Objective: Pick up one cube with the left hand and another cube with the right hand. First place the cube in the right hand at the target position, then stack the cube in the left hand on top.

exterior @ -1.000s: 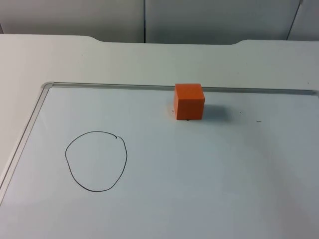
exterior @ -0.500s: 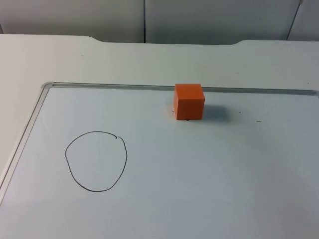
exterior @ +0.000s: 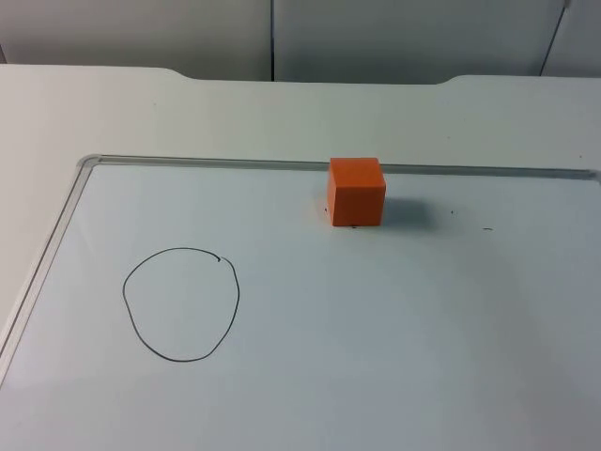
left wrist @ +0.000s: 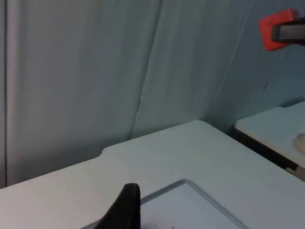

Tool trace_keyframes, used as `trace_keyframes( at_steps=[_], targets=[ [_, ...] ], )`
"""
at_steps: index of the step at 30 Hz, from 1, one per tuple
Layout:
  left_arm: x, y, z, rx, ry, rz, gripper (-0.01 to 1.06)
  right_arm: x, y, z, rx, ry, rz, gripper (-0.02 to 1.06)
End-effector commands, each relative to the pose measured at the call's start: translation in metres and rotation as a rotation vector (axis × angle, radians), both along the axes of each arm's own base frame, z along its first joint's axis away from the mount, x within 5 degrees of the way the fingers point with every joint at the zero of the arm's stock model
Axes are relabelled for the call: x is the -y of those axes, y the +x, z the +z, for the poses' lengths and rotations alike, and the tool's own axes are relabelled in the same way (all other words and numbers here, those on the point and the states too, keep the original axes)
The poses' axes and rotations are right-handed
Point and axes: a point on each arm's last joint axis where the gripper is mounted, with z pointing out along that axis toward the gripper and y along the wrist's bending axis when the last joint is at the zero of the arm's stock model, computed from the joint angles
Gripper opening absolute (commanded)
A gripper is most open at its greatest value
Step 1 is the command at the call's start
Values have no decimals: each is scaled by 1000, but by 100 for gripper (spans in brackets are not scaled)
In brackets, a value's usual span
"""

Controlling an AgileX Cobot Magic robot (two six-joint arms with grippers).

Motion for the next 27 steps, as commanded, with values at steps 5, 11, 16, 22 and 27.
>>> trace_keyframes(
  at_steps=[5,11,16,22,27],
  targets=[
    [8,74,-12,-83,-12,-77,104,0,-4,6,27,-3,7,0],
    [30,116,-25,-157,10,-121,104,0,-4,6,27,-3,7,0],
    [70,150,-42,-192,67,-115,104,0,-4,6,19,-5,5,0],
    [126,188,-69,-265,102,-107,104,0,-4,5,9,-3,5,0],
    [167,215,-98,-326,160,-79,104,0,-4,5,7,-4,5,0]
  ],
)
